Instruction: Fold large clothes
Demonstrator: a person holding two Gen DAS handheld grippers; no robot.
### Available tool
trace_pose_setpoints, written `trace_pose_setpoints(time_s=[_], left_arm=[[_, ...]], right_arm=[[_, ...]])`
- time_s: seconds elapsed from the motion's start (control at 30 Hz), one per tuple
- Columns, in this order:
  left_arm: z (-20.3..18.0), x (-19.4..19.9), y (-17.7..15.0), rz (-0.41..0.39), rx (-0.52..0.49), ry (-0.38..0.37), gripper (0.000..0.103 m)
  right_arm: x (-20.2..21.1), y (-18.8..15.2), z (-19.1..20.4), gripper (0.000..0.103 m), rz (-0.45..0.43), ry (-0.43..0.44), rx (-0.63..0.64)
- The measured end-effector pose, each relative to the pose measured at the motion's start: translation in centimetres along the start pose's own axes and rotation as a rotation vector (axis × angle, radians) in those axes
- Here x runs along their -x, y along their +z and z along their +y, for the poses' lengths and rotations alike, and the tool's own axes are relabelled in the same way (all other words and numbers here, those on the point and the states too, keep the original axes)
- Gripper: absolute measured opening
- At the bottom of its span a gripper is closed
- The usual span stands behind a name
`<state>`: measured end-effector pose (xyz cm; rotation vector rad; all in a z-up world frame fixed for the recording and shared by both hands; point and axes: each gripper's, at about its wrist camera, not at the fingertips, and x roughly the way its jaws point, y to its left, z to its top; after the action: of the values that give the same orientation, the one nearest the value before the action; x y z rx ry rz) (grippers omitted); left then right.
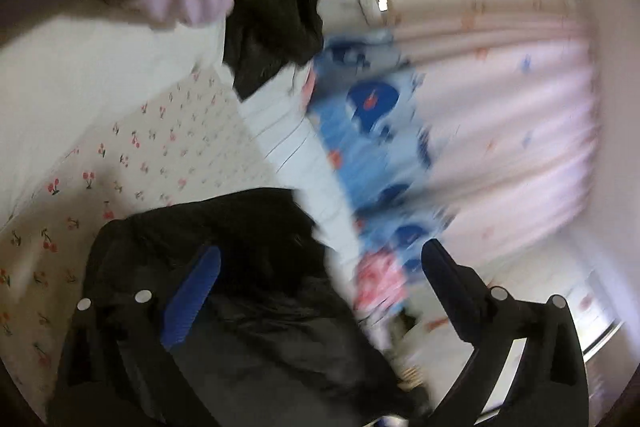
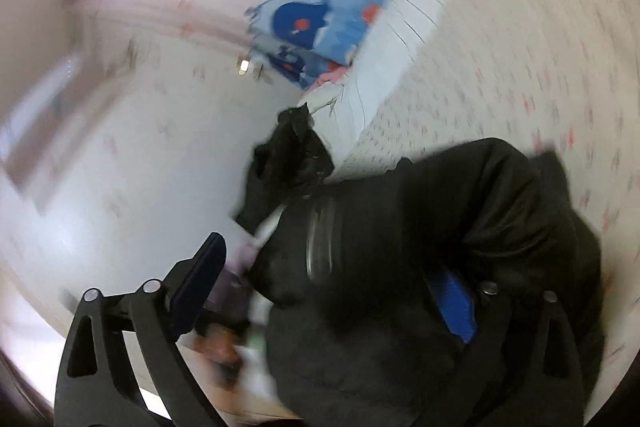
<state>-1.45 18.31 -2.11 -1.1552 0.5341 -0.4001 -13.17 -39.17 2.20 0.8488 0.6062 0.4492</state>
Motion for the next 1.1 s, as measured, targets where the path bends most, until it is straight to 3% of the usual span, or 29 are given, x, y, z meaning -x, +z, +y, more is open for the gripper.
trace_pose_setpoints(time_s=[0.03,0.1,0.23,0.27,0.3,0.37,0.43,0.5,0.6,0.67,0.73,0.8,0.97,1.1], left_arm=[[-0.6,0.1,0.0,-0.008,-0.018,0.017,0.096],[-3.0,-0.1,-1.2,-0.008,-0.172,0.055,0.096],[-8.9,-6.0,-7.3,0.207,-0.541,0.137,0.096],[-9.8,-8.0,-9.5,0.252,-0.657,0.186,0.096],[-9.9,-9.5,-10.7,0.278,-0.730,0.225,0.096],[-8.3,-12.7,-12.9,0.334,-0.838,0.331,0.096],[-4.1,-15.4,-12.4,0.403,-0.724,0.441,0.096],[-3.0,-15.5,-11.2,0.398,-0.640,0.465,0.096],[-3.1,-15.0,-10.4,0.361,-0.594,0.469,0.096],[-3.2,-15.2,-10.4,0.349,-0.594,0.481,0.096],[-3.0,-15.9,-10.5,0.351,-0.606,0.496,0.096],[-3.2,-15.8,-11.0,0.357,-0.618,0.492,0.096],[-2.7,-15.7,-11.5,0.357,-0.661,0.531,0.096],[-3.4,-14.6,-11.8,0.303,-0.688,0.566,0.096]], right_arm=[[-0.9,-0.2,1.4,0.095,0.020,-0.055,0.079],[-3.6,-0.7,3.3,0.095,0.070,-0.159,0.202],[-10.3,-1.1,3.2,0.095,0.130,-0.387,0.300],[-12.2,-1.2,2.4,0.095,0.148,-0.453,0.314],[-14.8,-1.4,0.6,0.095,0.204,-0.518,0.292],[-17.4,-1.9,-2.1,0.096,0.261,-0.541,0.254],[-17.9,-1.8,-2.9,0.096,0.258,-0.537,0.242],[-17.7,-1.5,-2.3,0.096,0.258,-0.561,0.240],[-15.3,-1.1,0.6,0.095,0.116,-0.595,0.348],[-15.1,-0.6,1.1,0.096,0.048,-0.683,0.409],[-16.8,-0.7,-1.0,0.096,0.101,-0.776,0.420],[-18.5,-1.2,-3.6,0.096,0.173,-0.752,0.363],[-18.4,-1.4,-3.8,0.096,0.217,-0.791,0.372],[-14.9,-2.6,0.5,0.096,0.127,-0.755,0.439]])
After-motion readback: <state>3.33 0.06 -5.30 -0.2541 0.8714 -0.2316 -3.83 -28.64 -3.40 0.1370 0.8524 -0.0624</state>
